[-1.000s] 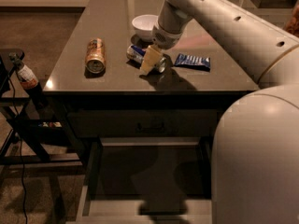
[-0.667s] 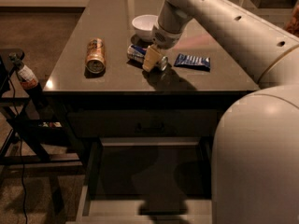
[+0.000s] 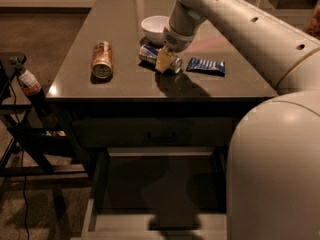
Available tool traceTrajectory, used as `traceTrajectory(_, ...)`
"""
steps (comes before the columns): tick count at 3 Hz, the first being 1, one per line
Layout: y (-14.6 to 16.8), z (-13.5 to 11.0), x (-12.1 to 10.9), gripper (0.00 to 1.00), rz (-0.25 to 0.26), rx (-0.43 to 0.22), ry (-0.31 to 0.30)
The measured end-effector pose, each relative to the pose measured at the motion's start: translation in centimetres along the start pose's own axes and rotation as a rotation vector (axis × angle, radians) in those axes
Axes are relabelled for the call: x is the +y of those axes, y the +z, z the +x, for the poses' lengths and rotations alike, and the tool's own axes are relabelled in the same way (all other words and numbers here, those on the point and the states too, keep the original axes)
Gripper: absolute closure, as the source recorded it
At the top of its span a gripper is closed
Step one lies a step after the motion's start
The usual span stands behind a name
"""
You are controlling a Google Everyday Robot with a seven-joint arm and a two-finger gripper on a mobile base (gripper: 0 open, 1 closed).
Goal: Place redbull can into middle drawer
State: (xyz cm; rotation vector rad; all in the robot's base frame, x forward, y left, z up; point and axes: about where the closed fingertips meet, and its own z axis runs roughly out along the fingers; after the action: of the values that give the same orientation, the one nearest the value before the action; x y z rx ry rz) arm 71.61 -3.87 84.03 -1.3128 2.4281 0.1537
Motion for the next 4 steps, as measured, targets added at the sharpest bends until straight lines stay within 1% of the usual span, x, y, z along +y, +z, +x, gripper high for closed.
traceTrajectory(1, 0.0, 0.0, 0.0, 1.0, 0.0, 0.0, 0.0)
traceTrajectory(2, -0.5, 0.3, 0.3, 1.0, 0.011, 0.0, -0.014)
traceTrajectory(3, -2.0, 1.4, 0.9, 1.0, 0.032, -0.005, -0.008)
traceTrajectory(4, -4.4, 3.4, 2.3, 1.0, 0.066, -0.025, -0.004)
